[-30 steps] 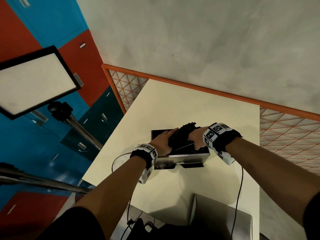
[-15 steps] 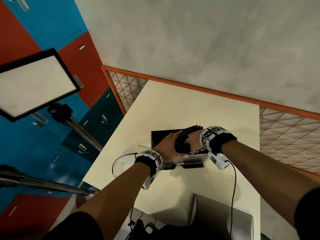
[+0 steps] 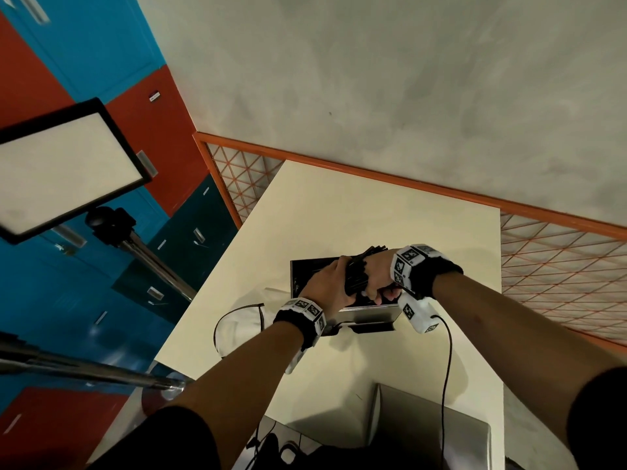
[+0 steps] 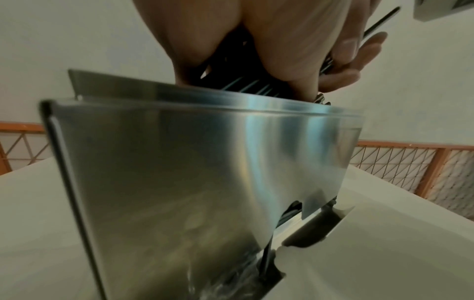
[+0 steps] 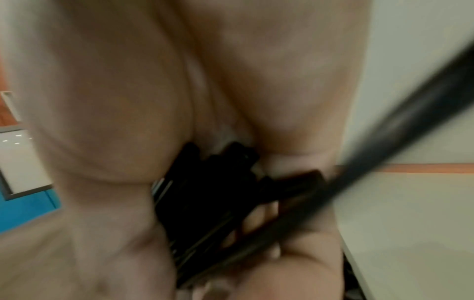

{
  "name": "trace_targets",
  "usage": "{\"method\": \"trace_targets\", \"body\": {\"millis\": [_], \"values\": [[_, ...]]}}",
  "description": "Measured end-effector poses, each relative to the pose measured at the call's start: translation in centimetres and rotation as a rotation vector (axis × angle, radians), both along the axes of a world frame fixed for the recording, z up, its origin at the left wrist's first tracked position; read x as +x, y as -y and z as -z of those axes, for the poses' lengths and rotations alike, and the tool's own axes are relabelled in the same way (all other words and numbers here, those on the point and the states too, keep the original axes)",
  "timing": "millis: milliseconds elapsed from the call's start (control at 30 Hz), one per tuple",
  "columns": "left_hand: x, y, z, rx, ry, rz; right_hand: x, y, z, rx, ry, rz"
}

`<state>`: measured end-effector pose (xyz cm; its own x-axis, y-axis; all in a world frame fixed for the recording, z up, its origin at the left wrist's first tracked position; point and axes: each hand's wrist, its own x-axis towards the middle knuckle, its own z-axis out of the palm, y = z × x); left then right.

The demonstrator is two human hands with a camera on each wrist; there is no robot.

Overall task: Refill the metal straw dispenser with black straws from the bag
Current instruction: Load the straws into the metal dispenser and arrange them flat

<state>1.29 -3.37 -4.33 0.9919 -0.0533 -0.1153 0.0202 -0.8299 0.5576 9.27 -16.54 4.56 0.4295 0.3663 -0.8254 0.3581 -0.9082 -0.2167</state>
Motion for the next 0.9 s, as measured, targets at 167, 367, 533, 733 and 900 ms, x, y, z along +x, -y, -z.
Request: {"method": "trace_targets", "body": {"millis": [167,367,533,733,900], "values": [[0.2,0.1,0.4,0.043,0.007,0.021,-0.3,0.1,-0.3,-0.062,0.046,0.047],[0.0,0.0,1.3,0.06,0.006,0.024,0.9,3.2,-2.4,0.122,0.066,0.155],[0.4,-0.1,1.8,0.118,-0.022,0.034,2.5,7.1,-1.7,0.402,0.007,0.443],[0.9,0.1,1.6,0.174,-0.015,0.136,-0.5,6.3,3.3,0.728,0.49,0.891],[1.2,0.5,1.5,0.195,0.046,0.254,-4.0,2.3,6.1,0.839,0.503,0.898]]}}
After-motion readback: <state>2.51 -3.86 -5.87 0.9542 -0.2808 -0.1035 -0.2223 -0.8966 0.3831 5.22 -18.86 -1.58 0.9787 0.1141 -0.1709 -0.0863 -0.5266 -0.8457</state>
